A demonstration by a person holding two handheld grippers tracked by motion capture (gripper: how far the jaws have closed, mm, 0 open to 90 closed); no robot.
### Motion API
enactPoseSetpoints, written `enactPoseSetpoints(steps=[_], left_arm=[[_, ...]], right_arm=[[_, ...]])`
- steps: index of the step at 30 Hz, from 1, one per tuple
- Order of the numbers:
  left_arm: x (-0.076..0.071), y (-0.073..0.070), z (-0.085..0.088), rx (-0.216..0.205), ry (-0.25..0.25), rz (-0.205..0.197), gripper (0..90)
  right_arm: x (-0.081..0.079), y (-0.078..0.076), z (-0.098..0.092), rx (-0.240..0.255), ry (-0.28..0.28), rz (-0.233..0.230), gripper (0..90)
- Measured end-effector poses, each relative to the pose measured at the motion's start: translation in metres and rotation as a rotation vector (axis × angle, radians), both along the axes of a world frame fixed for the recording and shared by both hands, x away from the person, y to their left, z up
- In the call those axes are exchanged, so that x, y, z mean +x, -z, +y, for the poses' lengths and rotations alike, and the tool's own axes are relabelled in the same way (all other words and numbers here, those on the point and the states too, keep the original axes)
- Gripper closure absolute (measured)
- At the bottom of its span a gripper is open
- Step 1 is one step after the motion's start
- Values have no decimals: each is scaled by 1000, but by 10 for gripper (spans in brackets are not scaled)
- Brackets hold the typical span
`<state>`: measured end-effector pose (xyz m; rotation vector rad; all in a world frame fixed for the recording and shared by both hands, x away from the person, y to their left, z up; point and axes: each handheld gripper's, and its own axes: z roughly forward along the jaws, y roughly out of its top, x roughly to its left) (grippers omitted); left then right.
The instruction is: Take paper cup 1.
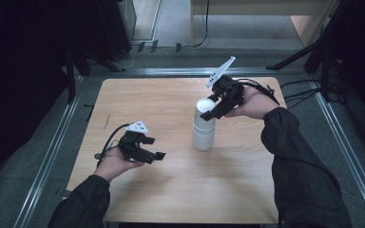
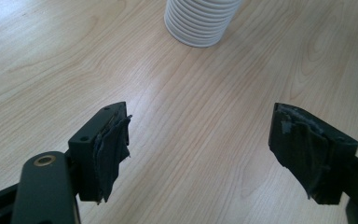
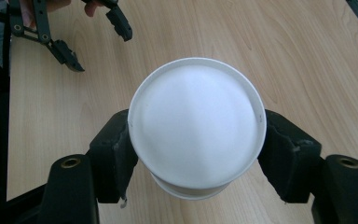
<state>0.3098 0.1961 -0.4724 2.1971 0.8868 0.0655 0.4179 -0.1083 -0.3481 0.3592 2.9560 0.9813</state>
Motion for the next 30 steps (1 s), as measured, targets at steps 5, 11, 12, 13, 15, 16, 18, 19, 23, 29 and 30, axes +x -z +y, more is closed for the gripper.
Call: enactPoseSetpoints(steps=[5, 11, 12, 13, 15, 16, 18, 19, 23, 29, 30], left_arm=[[0, 0, -1, 4, 1, 1, 182], [-1, 0, -2, 7, 11, 0, 182], [-1, 0, -2, 6, 12, 0, 182], [-1, 0, -2, 6, 12, 1, 182], [-1, 0, -2, 5, 12, 0, 182], [-1, 0, -1, 6, 13, -1, 182], [-1, 0, -1, 3, 10, -1, 182], [-1, 0, -1, 3, 10, -1, 181], [0, 0, 0, -2, 8, 1, 179], [-1, -1, 0, -4, 4, 1, 178], [-1, -1, 0, -4, 4, 1, 178]], right_arm=[[-2, -12, 0, 4, 3, -8, 337], [-6, -22, -1, 7, 0, -20, 337], [-7, -23, -2, 5, 4, -20, 337], [-7, -26, -3, 6, 10, -15, 337], [-7, -27, -3, 8, 11, -14, 338], [-7, -30, -4, 15, 14, -13, 338], [-9, -34, -4, 18, 14, -16, 338], [-9, -34, -4, 18, 14, -16, 338], [-14, -48, -5, 36, -2, -23, 340], [-32, -65, -6, 35, -53, -46, 342], [-35, -66, -7, 36, -57, -41, 343]])
